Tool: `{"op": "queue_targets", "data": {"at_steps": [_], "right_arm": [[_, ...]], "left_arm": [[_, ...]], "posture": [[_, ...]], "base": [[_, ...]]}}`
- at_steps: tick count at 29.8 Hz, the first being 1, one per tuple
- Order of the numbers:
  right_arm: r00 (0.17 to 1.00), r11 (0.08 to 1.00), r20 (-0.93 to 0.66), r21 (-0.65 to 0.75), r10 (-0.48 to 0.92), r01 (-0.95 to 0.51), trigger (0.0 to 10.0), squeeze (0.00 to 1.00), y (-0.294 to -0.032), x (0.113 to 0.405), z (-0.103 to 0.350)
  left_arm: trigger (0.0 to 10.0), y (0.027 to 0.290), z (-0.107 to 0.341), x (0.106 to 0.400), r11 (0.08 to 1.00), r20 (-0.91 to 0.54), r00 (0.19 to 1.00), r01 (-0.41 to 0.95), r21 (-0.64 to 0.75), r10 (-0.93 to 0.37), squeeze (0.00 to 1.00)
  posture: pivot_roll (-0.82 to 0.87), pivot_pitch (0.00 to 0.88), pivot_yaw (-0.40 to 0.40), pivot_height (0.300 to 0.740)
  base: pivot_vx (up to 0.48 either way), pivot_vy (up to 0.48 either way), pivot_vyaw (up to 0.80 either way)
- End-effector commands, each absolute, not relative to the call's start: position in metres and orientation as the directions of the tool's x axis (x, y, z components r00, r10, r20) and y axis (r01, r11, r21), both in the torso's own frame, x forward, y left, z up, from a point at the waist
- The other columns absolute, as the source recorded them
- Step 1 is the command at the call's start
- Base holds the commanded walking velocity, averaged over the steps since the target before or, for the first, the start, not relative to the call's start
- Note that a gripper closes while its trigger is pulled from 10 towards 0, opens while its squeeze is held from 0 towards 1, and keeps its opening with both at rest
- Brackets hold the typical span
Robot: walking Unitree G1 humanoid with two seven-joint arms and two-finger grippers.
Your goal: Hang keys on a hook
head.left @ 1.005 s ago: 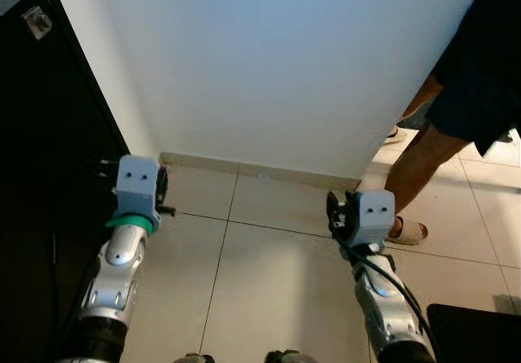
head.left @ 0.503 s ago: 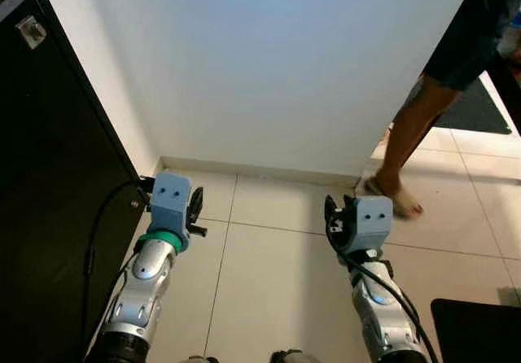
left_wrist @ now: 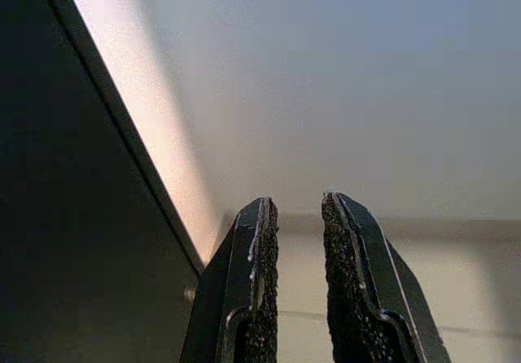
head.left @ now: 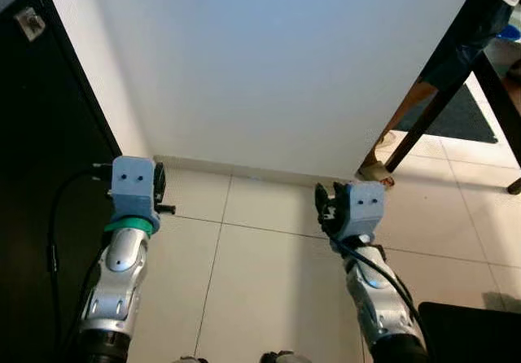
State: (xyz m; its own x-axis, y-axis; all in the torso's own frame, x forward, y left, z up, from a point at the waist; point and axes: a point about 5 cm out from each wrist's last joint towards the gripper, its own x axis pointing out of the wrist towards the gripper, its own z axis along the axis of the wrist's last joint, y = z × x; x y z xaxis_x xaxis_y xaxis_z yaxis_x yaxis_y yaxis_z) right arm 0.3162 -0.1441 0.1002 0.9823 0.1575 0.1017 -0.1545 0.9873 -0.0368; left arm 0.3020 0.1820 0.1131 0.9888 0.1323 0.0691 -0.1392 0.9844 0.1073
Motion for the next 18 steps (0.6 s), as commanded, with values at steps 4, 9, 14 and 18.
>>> {"op": "queue_targets", "data": {"at_steps": [4, 9, 14, 18], "right_arm": [[0.993, 0.993, 0.034, 0.008, 0.113, -0.114, 10.0, 0.0, -0.155, 0.313, 0.088], [0.989, 0.989, 0.022, -0.003, 0.145, -0.145, 10.0, 0.0, -0.15, 0.312, 0.085], [0.99, 0.991, 0.033, 0.003, 0.135, -0.135, 10.0, 0.0, -0.15, 0.314, 0.089], [0.991, 0.992, 0.029, 0.01, 0.129, -0.129, 10.0, 0.0, -0.149, 0.311, 0.087]], "left_arm": [[10.0, 0.174, 0.115, 0.296, 0.986, 0.077, 0.988, -0.139, 0.087, 0.132, 0.0], [10.0, 0.167, 0.127, 0.296, 0.992, 0.114, 0.988, -0.112, 0.062, 0.105, 0.0], [10.0, 0.161, 0.127, 0.296, 0.994, 0.102, 0.992, -0.084, 0.069, 0.077, 0.0], [10.0, 0.16, 0.126, 0.294, 0.993, 0.082, 0.995, -0.058, 0.099, 0.05, 0.0]], "posture": [[0.06, 0.065, 0.017, 0.74], [0.07, 0.069, 0.011, 0.74], [0.07, 0.078, 0.023, 0.74], [0.05, 0.076, 0.038, 0.74]], "base": [[0.0, 0.0, -0.8], [0.0, 0.0, -0.8], [0.0, 0.0, -0.8], [0.0, 0.0, -0.8]]}}
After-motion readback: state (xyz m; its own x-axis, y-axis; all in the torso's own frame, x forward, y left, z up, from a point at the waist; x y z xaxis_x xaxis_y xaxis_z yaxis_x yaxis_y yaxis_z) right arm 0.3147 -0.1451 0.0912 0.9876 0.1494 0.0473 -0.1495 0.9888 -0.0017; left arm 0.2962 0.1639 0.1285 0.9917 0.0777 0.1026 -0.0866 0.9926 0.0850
